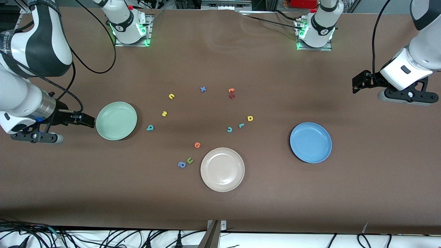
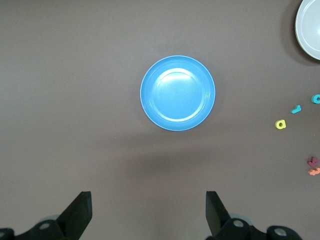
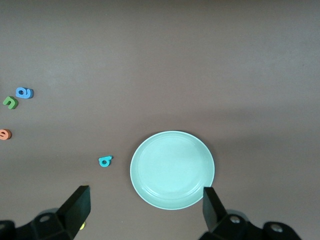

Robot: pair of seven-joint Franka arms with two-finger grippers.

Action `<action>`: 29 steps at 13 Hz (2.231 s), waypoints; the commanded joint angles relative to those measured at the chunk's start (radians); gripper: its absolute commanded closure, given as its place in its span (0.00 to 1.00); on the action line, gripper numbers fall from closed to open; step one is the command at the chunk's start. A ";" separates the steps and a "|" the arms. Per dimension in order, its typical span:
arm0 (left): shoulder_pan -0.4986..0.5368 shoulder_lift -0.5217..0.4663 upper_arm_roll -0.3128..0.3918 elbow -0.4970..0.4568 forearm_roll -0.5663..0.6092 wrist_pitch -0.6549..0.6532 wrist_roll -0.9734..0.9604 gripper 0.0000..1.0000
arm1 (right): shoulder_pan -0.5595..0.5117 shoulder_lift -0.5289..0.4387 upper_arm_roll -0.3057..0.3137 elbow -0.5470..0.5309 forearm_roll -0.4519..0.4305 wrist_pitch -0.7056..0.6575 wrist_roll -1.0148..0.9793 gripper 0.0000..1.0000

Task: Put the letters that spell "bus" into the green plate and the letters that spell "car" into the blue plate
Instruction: 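Move the left gripper and the right gripper toward the scattered letters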

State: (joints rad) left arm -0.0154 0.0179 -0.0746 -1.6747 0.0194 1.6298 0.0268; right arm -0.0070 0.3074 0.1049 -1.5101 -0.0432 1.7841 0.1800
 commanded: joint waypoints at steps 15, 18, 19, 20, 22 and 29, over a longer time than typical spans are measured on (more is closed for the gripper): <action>-0.242 0.358 -0.085 0.081 -0.159 0.163 0.010 0.00 | 0.084 -0.007 0.111 -0.105 0.057 0.004 0.390 0.02; -0.331 0.465 -0.085 0.072 -0.158 0.328 0.005 0.00 | 0.084 -0.046 0.166 -0.302 0.059 0.162 0.478 0.02; -0.345 0.512 -0.085 0.069 -0.157 0.394 -0.007 0.00 | 0.084 -0.063 0.189 -0.384 0.059 0.223 0.501 0.02; -0.362 0.552 -0.085 0.067 -0.157 0.456 -0.014 0.00 | 0.084 -0.077 0.205 -0.454 0.059 0.286 0.506 0.02; -0.400 0.618 -0.085 0.066 -0.157 0.582 -0.022 0.00 | 0.082 -0.083 0.222 -0.568 0.059 0.392 0.507 0.02; -0.508 0.757 -0.077 0.079 -0.124 0.812 -0.163 0.19 | 0.084 -0.025 0.297 -0.832 0.059 0.734 0.774 0.06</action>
State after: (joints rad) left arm -0.5111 0.7549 -0.1687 -1.6369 -0.1184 2.4391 -0.1199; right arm 0.0854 0.2811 0.3964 -2.2851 -0.0004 2.4364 0.9091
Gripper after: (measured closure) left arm 0.101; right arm 0.044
